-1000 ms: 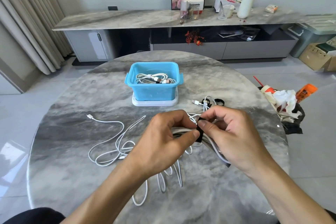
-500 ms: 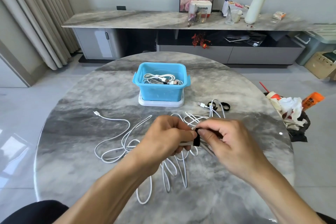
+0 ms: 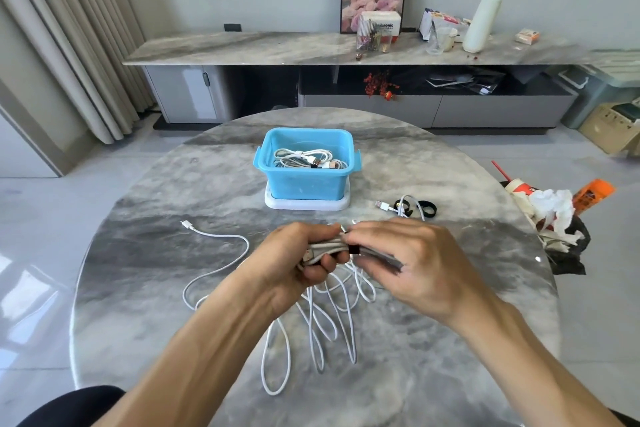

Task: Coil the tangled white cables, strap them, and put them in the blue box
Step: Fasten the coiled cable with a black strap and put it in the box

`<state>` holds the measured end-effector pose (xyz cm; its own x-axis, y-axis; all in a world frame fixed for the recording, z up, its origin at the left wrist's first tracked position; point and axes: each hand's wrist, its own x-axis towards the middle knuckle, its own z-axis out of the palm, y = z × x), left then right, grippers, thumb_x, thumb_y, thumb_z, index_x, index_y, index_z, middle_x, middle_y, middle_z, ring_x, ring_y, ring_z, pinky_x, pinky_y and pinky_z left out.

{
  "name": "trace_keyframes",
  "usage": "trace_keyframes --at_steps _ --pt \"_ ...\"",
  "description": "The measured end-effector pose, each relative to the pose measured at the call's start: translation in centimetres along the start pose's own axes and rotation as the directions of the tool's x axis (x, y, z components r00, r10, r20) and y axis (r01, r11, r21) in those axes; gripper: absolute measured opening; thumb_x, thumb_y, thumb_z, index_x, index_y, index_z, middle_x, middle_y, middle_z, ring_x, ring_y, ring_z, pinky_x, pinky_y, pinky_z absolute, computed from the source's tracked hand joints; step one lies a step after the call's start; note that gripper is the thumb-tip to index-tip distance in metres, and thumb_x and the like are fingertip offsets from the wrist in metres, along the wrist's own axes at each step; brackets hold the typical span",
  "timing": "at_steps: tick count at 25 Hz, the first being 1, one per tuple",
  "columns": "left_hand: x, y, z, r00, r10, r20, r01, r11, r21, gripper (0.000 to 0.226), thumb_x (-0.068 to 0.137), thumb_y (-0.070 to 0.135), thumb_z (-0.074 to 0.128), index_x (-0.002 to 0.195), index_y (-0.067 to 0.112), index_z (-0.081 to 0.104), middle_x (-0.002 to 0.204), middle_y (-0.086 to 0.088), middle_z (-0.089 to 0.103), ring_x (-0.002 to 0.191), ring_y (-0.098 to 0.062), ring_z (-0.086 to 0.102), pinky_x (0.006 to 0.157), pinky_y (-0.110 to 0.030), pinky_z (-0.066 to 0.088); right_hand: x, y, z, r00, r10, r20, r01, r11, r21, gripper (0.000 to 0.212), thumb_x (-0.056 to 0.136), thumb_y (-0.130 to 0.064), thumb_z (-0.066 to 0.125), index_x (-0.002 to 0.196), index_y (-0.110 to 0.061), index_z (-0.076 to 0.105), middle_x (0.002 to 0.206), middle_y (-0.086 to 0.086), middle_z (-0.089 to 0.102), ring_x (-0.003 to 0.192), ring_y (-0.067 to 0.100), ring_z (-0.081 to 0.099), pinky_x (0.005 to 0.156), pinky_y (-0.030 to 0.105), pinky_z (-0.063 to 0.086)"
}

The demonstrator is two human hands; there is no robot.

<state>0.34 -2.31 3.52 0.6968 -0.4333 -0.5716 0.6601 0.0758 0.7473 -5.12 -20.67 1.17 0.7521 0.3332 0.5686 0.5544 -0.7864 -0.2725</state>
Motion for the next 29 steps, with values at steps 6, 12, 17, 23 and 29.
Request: trace_keyframes --at_steps 6,12,17,23,29 --pt "-0.1 2.0 -0.9 0.954 0.218 -0.204 -0.208 0.976 0.068 0.024 0.093 0.037 0.056 0.088 0.016 0.067 0.074 -0.001 0.072 0.058 -0.014 0.059 0.048 -0.023 0.037 1.6 -0.7 0.2 0.945 0.317 -0.08 -0.316 0.948 0.018 0.037 0.083 -0.029 0.074 0.11 -0.031 0.048 0.095 -0.017 0.069 0.081 0.006 0.063 0.064 0.028 0.047" --pt "1.3 4.7 -4.4 0.882 0.177 -0.438 -0.342 0.878 -0.334 0.029 0.099 0.034 0.046 0.095 0.015 0.067 0.107 -0.005 0.07 0.088 -0.018 0.063 0.07 -0.03 0.044 10.8 4.9 3.9 0.917 0.397 0.024 -0.398 0.913 0.091 0.024 0.085 -0.01 0.065 0.103 -0.019 0.052 0.098 -0.007 0.059 0.087 0.016 0.053 0.067 0.021 0.031" --pt "1.6 5.9 -5.5 0.876 0.198 -0.44 -0.375 0.853 -0.362 0.034 0.101 0.036 0.042 0.098 0.015 0.068 0.112 -0.004 0.069 0.094 -0.018 0.061 0.073 -0.031 0.044 18.1 10.1 8.3 0.94 0.332 -0.074 -0.334 0.943 -0.007 0.02 0.086 -0.01 0.065 0.103 -0.015 0.055 0.099 -0.004 0.061 0.095 0.025 0.055 0.074 0.032 0.038" --pt "2.6 7.2 -6.6 0.848 0.223 -0.481 -0.4 0.864 -0.304 0.035 0.1 0.037 0.044 0.1 0.015 0.071 0.106 -0.002 0.073 0.097 -0.016 0.065 0.072 -0.032 0.045 18.5 14.4 13.1 0.8 0.459 0.386 -0.25 0.84 -0.481 0.042 0.103 -0.039 0.029 0.093 -0.02 0.065 0.114 -0.006 0.063 0.122 0.024 0.046 0.098 0.045 0.031" --pt "3.6 6.7 -6.1 0.86 0.226 -0.457 -0.376 0.886 -0.27 0.035 0.099 0.039 0.047 0.096 0.016 0.072 0.102 -0.001 0.073 0.094 -0.017 0.065 0.072 -0.031 0.046 18.4 14.3 14.1 0.729 0.515 0.45 -0.268 0.82 -0.505 0.044 0.103 -0.034 0.015 0.086 -0.019 0.053 0.109 0.007 0.068 0.111 0.026 0.058 0.111 0.047 0.022"
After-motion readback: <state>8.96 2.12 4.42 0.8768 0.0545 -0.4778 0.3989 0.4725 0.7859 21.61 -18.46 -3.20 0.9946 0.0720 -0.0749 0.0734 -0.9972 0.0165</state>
